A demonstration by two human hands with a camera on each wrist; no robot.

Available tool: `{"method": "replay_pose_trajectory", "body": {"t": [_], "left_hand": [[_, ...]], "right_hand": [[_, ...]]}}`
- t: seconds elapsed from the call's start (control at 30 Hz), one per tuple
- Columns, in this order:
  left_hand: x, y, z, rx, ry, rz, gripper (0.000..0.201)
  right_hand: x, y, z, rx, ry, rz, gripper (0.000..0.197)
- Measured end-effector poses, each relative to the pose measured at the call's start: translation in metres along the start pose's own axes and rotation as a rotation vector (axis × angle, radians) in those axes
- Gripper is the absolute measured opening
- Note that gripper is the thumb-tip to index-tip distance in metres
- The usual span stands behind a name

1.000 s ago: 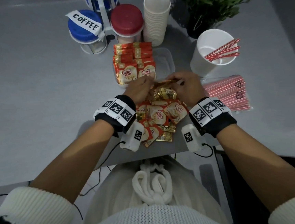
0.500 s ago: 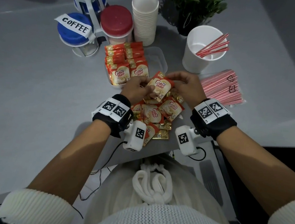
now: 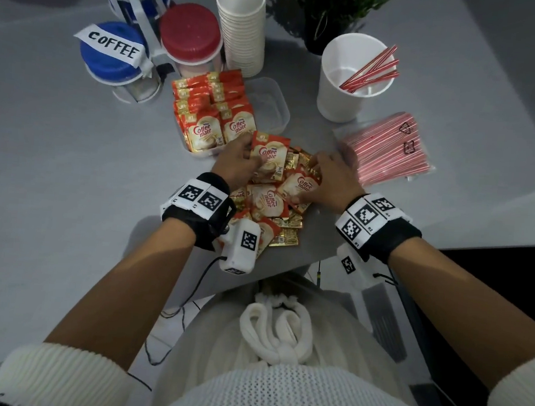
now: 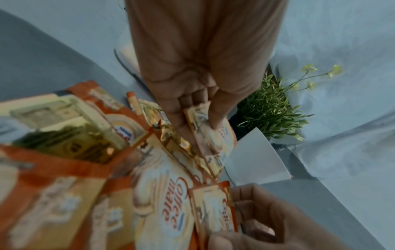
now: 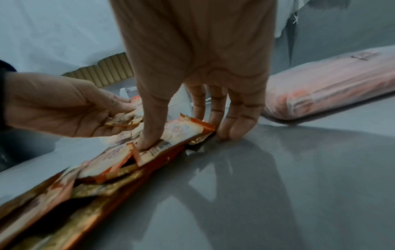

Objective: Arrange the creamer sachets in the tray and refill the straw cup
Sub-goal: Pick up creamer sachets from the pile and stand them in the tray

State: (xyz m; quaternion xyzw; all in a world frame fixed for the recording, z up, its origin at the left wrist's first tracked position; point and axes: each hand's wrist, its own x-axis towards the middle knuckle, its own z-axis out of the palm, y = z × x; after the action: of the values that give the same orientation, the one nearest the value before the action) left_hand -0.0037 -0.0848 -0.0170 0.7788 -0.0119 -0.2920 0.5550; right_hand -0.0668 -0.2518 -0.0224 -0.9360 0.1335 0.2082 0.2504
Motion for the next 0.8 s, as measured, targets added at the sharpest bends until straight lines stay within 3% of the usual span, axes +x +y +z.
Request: {"method": "replay_pose_trajectory", "body": {"t": [0.13, 0.3, 0.5, 0.63, 0.8], "left_hand": [[0.000, -0.005, -0.002, -0.008, 0.022, -0.047, 0.029], [-0.001, -0.008, -0.005, -0.008, 0.068, -0.092, 0.032], [-0.006, 0.005, -0.001, -0.122, -0.005, -0.078, 0.029], [-0.009, 0.009, -0.001, -0.177, -0.052, -0.076, 0.021], [-0.011, 0.005, -0.004, -0.165, -0.022, -0.076, 0.036]], "right_hand": [[-0.004, -0.004, 0.001, 0.186, -0.061, -0.011, 0.065], [0.002, -0.009, -0.016, 0.238, 0.000, -0.066, 0.030], [0.013, -0.021, -0.027, 0.396, -0.070, -0.124, 0.033], [0.019, -0.032, -0.022, 0.507, 0.010, -0.049, 0.020], [0.028, -0.046, -0.018, 0.682, 0.021, -0.055, 0.026]]}}
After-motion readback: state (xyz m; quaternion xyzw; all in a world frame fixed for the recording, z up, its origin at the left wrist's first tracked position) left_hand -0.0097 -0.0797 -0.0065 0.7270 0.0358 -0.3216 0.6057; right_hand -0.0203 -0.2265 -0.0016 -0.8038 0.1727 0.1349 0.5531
